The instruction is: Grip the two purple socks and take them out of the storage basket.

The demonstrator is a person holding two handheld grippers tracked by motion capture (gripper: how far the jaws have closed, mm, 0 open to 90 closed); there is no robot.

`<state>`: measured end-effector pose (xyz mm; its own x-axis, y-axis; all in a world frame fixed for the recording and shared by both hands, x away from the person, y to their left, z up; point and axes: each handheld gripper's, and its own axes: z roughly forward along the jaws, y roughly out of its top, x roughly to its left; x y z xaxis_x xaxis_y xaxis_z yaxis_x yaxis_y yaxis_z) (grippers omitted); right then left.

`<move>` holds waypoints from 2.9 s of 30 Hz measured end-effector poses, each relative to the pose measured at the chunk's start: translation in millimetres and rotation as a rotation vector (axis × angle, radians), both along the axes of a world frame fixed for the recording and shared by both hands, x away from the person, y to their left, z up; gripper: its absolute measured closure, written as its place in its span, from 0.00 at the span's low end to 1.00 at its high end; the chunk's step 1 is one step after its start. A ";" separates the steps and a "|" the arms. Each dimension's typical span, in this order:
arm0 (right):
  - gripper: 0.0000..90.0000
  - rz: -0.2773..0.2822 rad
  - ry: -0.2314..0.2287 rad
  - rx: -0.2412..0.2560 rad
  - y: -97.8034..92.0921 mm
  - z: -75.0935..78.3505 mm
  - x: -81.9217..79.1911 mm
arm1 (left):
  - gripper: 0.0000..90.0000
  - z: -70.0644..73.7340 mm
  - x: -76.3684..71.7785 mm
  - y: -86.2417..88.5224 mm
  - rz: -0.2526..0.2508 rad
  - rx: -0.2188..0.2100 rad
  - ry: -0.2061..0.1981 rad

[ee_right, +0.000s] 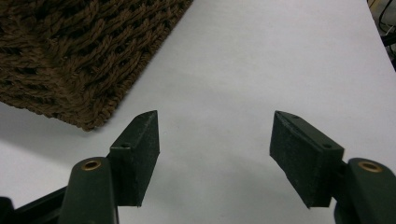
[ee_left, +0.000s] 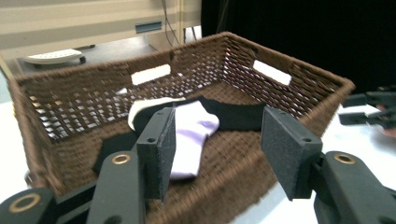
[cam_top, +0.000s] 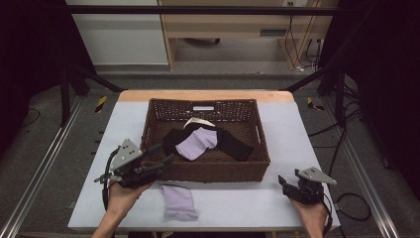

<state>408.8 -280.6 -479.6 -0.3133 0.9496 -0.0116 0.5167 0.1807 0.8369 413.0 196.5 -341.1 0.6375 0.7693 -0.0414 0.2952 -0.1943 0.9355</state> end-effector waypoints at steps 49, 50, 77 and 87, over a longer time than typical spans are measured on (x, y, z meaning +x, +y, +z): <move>0.38 0.001 0.006 -0.004 -0.3 -0.6 1.6 | 0.53 -42.4 173.2 -99.2 0.146 0.237 0.032; 0.38 0.003 0.005 -0.009 -0.4 -0.9 1.7 | 0.54 -45.4 174.6 -99.4 0.140 0.255 0.050; 0.38 0.004 0.009 0.002 0.1 -1.0 2.2 | 0.54 -83.7 187.5 -109.5 0.065 0.457 0.220; 0.38 0.005 0.006 0.006 -0.2 -0.4 1.8 | 0.56 -92.0 191.6 -115.9 0.068 0.522 0.339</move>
